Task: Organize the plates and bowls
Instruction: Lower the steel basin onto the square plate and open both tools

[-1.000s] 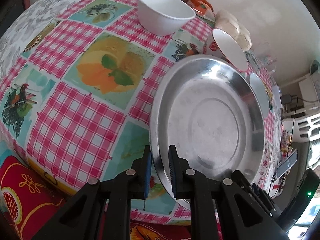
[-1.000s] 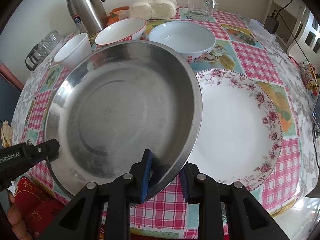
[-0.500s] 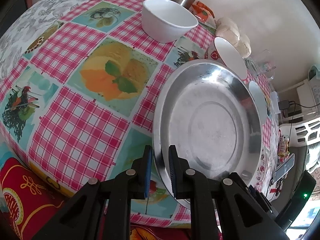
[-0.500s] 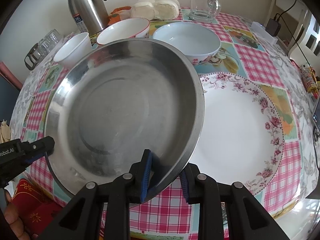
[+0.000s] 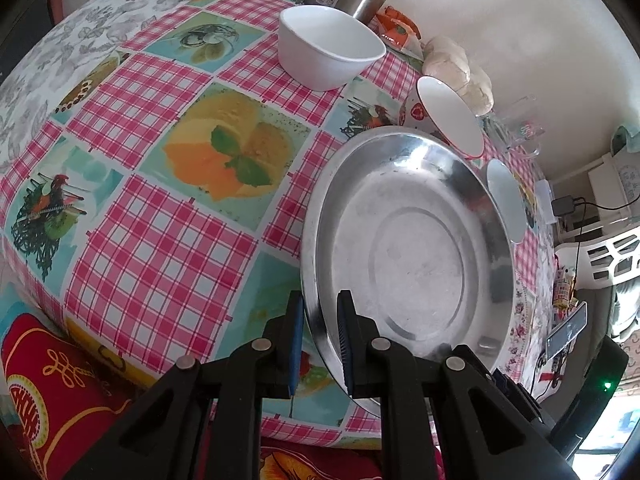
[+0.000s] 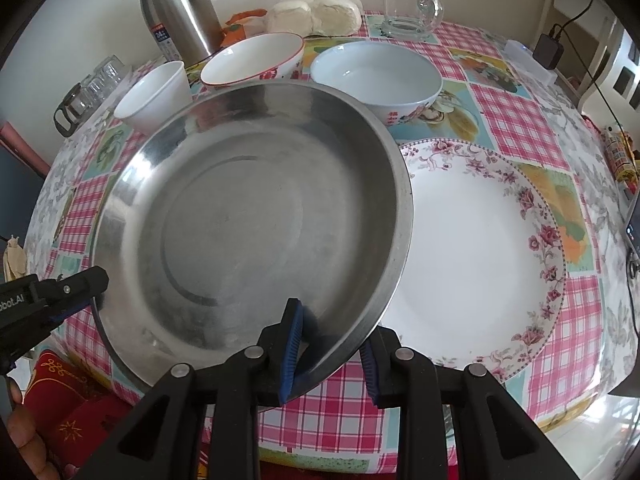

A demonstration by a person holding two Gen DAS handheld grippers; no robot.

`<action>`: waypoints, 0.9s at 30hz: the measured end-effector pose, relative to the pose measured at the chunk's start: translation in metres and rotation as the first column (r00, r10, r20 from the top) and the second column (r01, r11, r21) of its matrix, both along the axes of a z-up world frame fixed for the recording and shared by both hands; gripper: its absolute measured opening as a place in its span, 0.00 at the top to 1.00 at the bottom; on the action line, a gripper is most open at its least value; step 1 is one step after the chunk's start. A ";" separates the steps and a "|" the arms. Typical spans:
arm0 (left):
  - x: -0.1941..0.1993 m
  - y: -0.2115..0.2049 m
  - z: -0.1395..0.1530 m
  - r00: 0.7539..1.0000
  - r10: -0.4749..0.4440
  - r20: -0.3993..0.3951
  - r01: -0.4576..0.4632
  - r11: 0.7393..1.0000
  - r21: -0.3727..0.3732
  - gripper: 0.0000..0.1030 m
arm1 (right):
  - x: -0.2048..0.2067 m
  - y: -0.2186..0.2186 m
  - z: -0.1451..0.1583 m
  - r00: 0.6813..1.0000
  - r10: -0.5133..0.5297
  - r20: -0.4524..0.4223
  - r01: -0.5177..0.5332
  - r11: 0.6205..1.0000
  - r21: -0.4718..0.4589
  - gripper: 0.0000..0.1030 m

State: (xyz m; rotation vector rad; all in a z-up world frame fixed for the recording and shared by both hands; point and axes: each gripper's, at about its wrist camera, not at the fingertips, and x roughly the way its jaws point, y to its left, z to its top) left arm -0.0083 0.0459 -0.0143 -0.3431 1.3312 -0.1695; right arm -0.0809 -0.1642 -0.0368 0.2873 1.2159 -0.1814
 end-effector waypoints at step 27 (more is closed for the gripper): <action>-0.003 -0.014 0.019 0.989 -0.076 0.125 0.065 0.993 0.095 0.19 | -0.004 -0.020 0.021 0.987 -0.107 0.121 0.112 0.993 -0.031 0.18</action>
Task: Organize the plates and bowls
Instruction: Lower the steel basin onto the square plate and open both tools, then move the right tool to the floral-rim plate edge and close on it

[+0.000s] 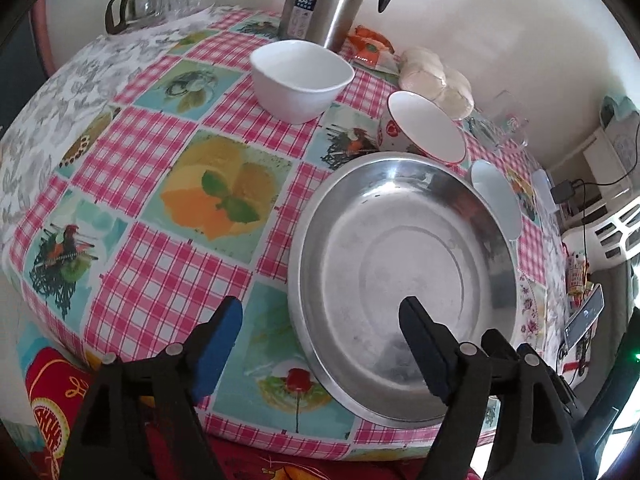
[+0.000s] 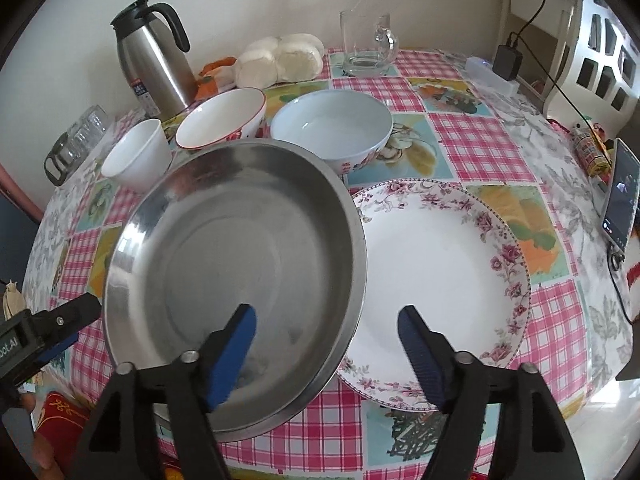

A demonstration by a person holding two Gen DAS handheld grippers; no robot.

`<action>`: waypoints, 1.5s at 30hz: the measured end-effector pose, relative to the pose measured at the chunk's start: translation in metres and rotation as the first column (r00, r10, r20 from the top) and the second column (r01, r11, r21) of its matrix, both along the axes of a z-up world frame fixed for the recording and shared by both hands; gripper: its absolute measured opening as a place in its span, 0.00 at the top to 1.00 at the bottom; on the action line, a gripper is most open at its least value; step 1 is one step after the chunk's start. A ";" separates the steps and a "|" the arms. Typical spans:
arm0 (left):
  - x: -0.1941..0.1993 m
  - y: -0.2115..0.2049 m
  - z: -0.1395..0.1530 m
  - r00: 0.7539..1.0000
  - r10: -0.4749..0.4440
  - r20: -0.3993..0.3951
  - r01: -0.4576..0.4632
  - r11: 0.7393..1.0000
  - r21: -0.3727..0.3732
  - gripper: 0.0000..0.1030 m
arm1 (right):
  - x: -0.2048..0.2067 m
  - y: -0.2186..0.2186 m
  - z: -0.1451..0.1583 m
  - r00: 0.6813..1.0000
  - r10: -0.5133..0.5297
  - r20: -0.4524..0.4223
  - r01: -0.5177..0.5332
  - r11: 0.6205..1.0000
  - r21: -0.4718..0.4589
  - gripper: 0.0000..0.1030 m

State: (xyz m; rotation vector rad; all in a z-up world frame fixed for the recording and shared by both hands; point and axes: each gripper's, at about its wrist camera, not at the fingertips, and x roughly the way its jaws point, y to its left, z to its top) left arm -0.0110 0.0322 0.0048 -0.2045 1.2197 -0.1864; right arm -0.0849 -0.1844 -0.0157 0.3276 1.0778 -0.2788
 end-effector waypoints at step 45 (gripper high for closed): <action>-0.046 -0.167 0.017 0.871 -0.428 0.241 0.456 0.887 -0.070 0.02 | -0.072 -0.147 -0.038 0.918 -0.395 -0.034 0.395 0.905 0.160 0.19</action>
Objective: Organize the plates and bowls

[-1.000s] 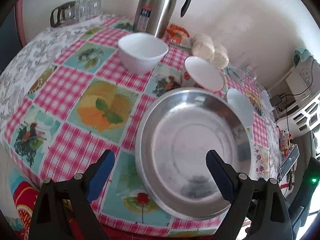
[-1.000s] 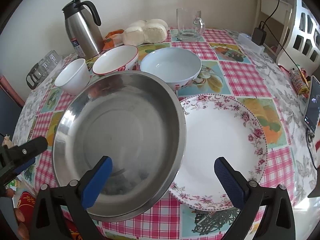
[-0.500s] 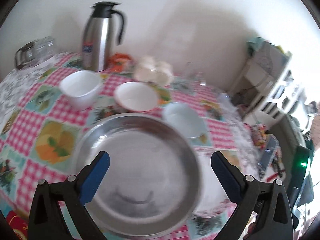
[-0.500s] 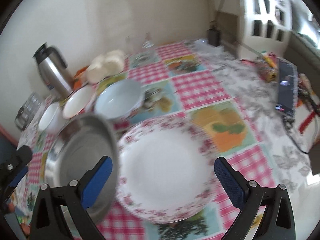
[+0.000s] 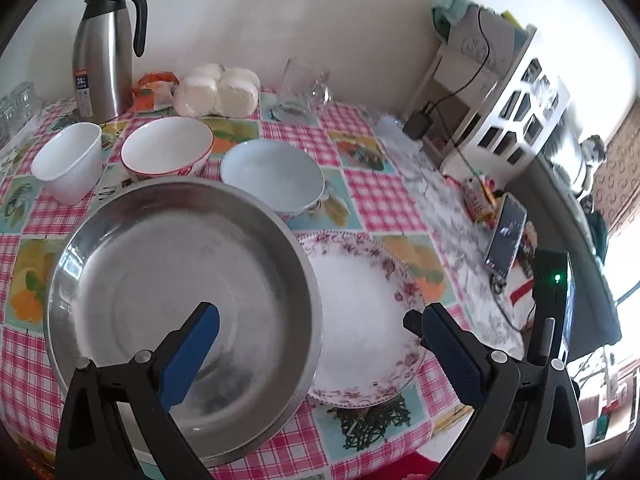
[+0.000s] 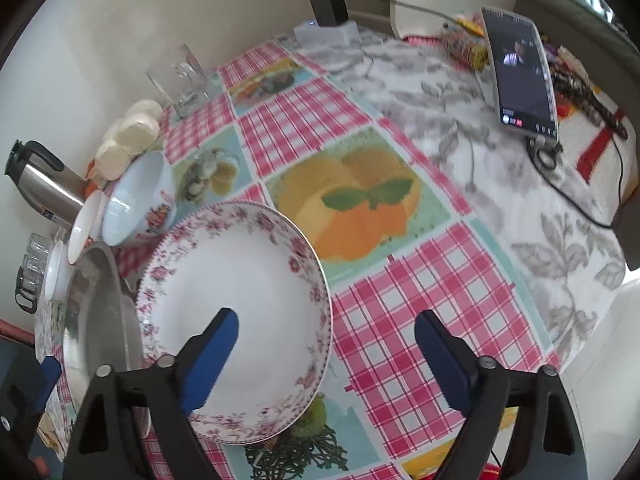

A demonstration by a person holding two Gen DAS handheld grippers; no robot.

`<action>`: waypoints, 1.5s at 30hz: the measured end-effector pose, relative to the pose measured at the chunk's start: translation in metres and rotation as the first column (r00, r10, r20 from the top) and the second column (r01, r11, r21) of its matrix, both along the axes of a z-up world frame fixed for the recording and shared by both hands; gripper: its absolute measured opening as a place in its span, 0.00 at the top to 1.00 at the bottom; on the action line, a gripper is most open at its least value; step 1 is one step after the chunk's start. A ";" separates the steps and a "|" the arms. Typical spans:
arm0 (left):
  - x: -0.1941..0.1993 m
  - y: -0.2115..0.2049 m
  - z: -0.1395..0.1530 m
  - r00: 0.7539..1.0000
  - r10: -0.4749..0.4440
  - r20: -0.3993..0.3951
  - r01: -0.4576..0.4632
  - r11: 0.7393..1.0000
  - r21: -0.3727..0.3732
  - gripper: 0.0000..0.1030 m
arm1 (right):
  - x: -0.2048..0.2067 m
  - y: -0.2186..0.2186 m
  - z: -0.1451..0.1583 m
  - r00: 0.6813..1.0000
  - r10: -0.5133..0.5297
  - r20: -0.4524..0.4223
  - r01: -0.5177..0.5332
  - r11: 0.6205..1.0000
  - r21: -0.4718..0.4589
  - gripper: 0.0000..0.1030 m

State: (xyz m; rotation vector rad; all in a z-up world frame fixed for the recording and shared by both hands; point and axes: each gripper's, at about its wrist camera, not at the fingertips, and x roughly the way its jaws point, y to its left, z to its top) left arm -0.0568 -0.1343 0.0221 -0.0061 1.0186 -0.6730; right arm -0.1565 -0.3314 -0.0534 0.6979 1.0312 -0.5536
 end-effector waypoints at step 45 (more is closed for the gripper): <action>-0.008 -0.065 -0.012 0.984 -0.130 -0.121 0.146 0.979 0.139 0.28 | -0.007 -0.047 -0.017 0.982 -0.169 -0.085 0.153 0.974 -0.164 0.58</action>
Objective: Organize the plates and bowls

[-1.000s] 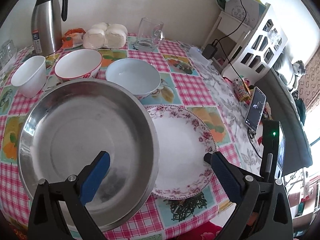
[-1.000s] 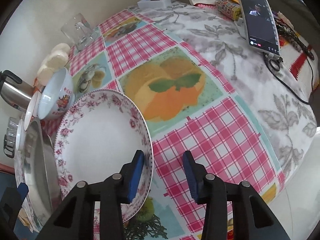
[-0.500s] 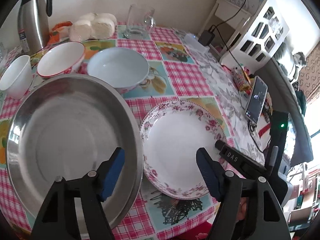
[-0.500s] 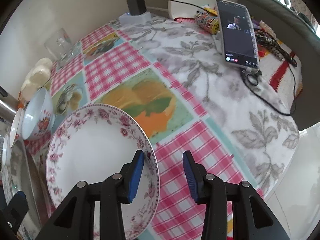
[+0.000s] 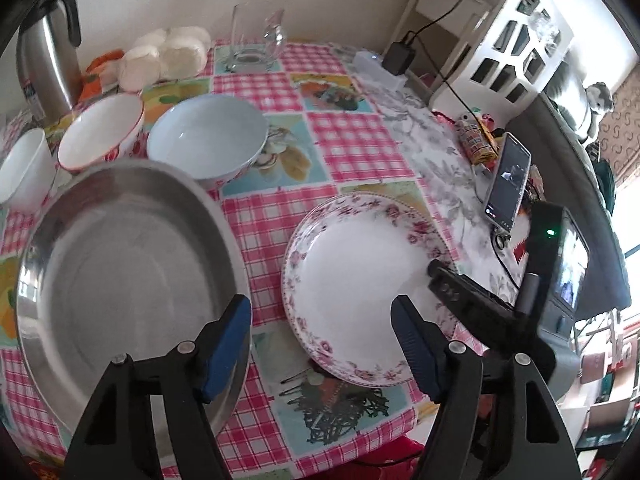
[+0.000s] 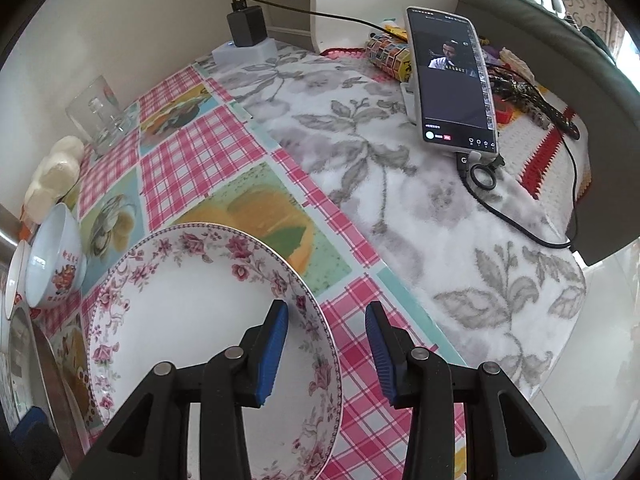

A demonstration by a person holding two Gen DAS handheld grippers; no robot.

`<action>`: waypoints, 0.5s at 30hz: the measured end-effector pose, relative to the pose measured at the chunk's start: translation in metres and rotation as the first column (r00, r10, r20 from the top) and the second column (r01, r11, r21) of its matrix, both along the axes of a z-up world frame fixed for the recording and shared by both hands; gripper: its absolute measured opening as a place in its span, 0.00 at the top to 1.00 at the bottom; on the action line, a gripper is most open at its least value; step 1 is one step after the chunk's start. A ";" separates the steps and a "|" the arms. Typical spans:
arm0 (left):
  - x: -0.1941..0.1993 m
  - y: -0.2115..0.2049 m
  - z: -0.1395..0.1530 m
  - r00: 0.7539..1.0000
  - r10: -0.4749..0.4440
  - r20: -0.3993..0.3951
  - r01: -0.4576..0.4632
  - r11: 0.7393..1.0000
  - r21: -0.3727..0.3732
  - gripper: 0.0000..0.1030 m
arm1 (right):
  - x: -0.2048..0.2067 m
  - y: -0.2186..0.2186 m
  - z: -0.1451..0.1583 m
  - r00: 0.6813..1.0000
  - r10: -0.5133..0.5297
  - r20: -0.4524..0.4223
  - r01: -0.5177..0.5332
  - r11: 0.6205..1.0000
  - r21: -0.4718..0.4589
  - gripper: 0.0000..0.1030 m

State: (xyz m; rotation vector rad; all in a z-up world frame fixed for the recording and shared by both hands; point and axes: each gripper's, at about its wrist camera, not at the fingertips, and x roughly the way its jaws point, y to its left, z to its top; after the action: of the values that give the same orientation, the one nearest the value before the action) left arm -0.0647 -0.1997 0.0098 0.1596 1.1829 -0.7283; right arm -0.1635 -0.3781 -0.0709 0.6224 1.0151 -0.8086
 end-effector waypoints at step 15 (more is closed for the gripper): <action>-0.009 -0.014 -0.050 0.984 0.040 -0.175 -0.021 0.993 0.112 0.52 | -0.002 -0.001 -0.007 0.999 0.001 0.045 -0.005 0.997 0.083 0.57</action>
State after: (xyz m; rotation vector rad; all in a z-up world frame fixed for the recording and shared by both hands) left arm -0.0737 -0.2141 -0.0405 0.1707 1.3938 -0.6607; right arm -0.1657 -0.3794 -0.0774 0.7070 1.0117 -0.7497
